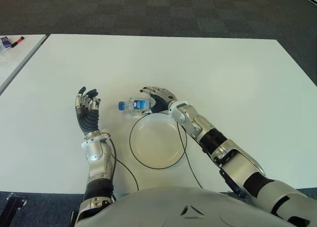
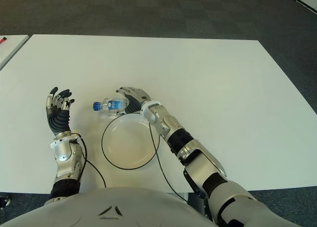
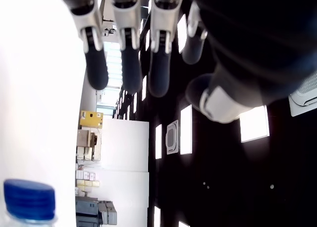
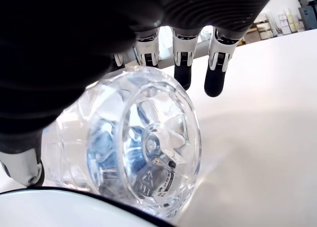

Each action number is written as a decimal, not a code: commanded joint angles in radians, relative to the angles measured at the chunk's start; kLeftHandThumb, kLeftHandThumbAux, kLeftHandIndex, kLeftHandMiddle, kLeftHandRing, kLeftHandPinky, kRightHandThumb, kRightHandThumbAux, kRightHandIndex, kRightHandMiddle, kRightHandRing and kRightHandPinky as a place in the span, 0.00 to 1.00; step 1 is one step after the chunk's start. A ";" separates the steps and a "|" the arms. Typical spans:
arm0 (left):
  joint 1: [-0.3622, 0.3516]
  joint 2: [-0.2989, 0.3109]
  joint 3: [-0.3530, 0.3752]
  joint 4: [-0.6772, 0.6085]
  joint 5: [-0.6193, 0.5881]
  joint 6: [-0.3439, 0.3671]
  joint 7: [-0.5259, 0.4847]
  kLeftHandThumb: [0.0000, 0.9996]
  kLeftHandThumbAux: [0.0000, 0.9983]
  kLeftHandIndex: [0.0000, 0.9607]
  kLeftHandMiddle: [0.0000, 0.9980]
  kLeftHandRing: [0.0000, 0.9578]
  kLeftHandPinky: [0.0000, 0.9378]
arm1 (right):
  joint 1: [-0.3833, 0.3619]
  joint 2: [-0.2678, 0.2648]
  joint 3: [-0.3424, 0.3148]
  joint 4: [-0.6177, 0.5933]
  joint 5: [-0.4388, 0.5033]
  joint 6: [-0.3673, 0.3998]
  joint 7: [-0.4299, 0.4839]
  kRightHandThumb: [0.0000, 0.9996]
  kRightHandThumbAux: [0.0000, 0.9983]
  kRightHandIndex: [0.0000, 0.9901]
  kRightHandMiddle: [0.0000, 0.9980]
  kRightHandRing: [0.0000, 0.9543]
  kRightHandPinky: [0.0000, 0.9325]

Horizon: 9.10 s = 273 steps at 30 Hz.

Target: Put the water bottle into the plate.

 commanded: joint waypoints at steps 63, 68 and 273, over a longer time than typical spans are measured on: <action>-0.002 -0.010 -0.027 -0.049 0.039 -0.021 0.017 0.55 0.65 0.19 0.31 0.33 0.37 | -0.141 -0.003 0.105 0.249 -0.059 -0.133 -0.032 0.26 0.53 0.07 0.24 0.33 0.41; -0.007 -0.008 -0.027 -0.042 0.040 -0.027 0.018 0.56 0.66 0.19 0.31 0.33 0.38 | -0.148 0.000 0.104 0.271 -0.055 -0.147 -0.046 0.26 0.53 0.07 0.24 0.33 0.41; -0.051 0.013 -0.026 0.054 0.033 -0.116 0.037 0.52 0.65 0.22 0.33 0.35 0.39 | -0.091 -0.009 -0.179 0.187 0.163 -0.293 -0.140 0.95 0.66 0.39 0.51 0.55 0.90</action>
